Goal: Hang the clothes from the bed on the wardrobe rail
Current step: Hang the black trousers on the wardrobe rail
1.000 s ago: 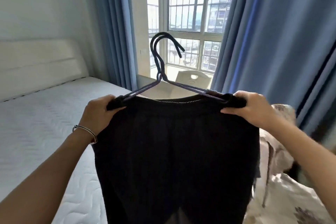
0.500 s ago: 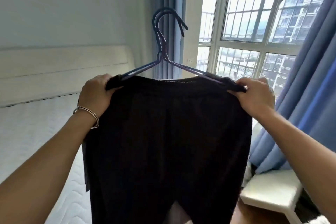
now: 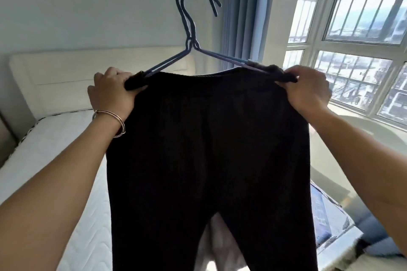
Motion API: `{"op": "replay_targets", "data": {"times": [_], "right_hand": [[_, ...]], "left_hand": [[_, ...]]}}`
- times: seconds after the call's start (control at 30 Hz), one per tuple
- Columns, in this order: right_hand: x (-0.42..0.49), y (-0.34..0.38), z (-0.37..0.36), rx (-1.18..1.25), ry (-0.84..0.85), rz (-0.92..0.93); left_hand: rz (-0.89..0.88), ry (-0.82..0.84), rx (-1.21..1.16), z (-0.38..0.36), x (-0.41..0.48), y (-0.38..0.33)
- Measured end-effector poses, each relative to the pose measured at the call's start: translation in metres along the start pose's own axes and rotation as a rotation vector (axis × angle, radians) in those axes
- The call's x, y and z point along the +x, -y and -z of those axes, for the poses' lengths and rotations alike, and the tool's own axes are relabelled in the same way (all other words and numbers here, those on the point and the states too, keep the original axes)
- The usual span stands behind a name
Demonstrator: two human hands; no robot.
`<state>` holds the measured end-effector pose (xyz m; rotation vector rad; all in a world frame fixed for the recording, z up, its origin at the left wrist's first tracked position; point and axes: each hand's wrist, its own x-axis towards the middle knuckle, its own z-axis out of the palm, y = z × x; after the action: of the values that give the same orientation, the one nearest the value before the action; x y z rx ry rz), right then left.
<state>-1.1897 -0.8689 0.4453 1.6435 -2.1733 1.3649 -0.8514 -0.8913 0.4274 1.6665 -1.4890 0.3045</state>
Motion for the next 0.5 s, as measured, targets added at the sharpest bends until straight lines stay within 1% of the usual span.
{"op": "replay_targets", "data": {"times": [0.1,0.23,0.5], "right_hand": [[0.022,0.001,-0.033,0.039,0.065,-0.006],[0.039,-0.020,-0.095,0.057,0.195,-0.023],[0.076,-0.078,-0.266,0.017,0.437,-0.037]], "left_hand": [[0.065,0.047,-0.005,-0.021,0.018,0.008],[0.118,0.179,0.030,-0.070,0.025,0.031],[0.308,0.367,0.232,-0.210,0.029,0.080]]}}
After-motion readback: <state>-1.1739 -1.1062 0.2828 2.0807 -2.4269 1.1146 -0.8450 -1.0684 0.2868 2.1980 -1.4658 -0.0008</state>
